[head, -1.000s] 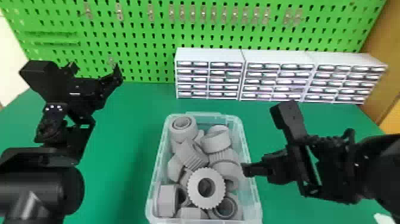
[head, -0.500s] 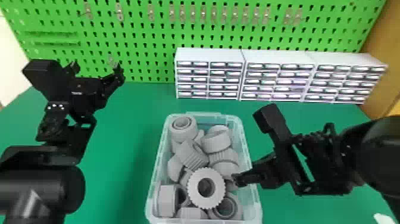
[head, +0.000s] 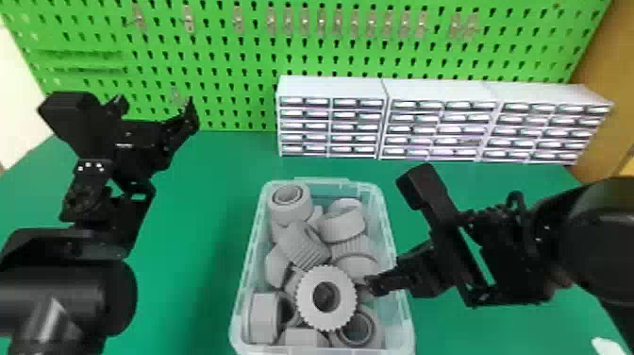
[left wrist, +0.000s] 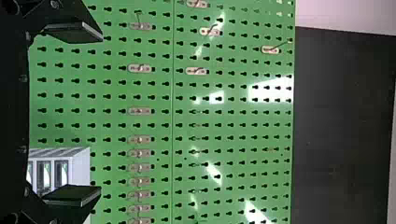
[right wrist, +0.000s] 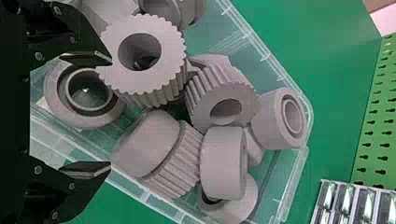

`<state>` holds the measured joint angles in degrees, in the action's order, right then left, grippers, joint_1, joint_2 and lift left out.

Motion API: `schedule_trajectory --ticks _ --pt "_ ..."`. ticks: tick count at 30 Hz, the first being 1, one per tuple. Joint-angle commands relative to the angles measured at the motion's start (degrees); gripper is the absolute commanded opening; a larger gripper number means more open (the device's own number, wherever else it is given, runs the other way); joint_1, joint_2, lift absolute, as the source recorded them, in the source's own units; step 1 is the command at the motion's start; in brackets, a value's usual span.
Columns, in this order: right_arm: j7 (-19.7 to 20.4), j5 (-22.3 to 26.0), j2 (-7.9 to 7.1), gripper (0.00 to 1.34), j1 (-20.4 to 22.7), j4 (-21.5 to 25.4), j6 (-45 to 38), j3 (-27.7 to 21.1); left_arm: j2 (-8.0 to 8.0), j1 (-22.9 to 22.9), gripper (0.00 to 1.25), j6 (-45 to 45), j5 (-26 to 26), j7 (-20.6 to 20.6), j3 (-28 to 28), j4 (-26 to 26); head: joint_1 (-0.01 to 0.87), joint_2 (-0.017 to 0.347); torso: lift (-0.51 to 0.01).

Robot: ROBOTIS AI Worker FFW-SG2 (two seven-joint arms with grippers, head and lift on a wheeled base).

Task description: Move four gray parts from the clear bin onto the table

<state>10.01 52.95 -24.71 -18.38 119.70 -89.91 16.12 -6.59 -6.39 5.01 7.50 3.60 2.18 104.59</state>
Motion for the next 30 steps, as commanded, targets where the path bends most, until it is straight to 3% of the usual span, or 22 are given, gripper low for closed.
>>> schedule_trajectory --ticks 1,19,30 --pt "-0.1 0.0 0.10 0.87 -1.1 -0.6 -0.2 1.1 0.00 -0.2 1.11 0.0 0.0 0.0 0.0 0.0 0.678 0.034 -0.050" --pt "0.0 0.2 -0.08 0.85 -3.0 -1.7 -0.2 3.0 0.00 -0.8 1.11 0.0 0.0 0.0 -0.3 0.0 0.678 0.034 -0.050" --pt "0.0 -2.9 3.44 0.86 -6.4 -5.7 -0.2 4.6 0.00 -1.4 1.11 0.0 0.1 0.0 -1.3 -0.6 0.678 0.034 -0.050"
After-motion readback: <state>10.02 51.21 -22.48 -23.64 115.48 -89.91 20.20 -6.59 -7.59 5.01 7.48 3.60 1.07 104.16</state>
